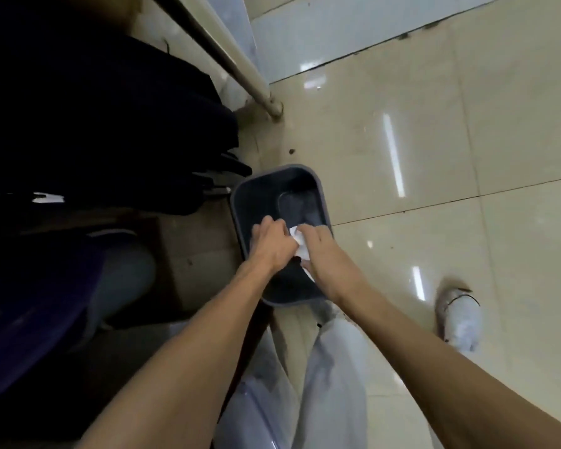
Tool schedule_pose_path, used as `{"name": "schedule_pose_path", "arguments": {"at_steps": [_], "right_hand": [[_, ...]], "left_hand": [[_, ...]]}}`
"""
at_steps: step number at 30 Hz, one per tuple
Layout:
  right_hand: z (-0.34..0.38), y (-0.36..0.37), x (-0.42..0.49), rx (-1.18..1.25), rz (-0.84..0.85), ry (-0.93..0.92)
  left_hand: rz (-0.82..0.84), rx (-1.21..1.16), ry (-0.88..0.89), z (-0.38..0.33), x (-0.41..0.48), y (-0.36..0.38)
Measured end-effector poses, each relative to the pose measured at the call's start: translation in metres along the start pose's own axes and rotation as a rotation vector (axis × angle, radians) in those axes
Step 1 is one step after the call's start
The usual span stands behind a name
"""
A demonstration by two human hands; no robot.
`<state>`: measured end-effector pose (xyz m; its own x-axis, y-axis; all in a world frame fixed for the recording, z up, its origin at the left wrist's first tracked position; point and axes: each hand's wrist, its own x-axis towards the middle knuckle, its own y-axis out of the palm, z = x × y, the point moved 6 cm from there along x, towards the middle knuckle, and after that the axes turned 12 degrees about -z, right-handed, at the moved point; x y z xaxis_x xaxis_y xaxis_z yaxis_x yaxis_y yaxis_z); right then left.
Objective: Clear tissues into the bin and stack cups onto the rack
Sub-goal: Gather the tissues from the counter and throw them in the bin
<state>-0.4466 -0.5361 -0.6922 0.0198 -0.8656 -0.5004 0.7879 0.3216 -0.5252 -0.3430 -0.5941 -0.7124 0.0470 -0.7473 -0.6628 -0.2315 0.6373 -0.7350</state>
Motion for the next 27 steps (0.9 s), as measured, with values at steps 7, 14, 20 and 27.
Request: {"name": "schedule_pose_path", "arguments": {"at_steps": [7,14,20,27], "right_hand": [[-0.031,0.066,0.038,-0.539,0.177,-0.162],[-0.034,0.081,0.011,-0.585,0.476,-0.062],[-0.008,0.003,-0.014,-0.497,0.382,-0.076],[0.021,-0.150,-0.098,-0.467,0.267,0.041]], "left_hand": [[0.124,0.432,0.323,0.034,0.046,0.047],[0.287,0.906,0.299,0.051,0.042,0.039],[0.236,0.869,0.178,0.027,-0.002,-0.011],[-0.106,0.380,0.180,-0.061,-0.126,-0.110]]}}
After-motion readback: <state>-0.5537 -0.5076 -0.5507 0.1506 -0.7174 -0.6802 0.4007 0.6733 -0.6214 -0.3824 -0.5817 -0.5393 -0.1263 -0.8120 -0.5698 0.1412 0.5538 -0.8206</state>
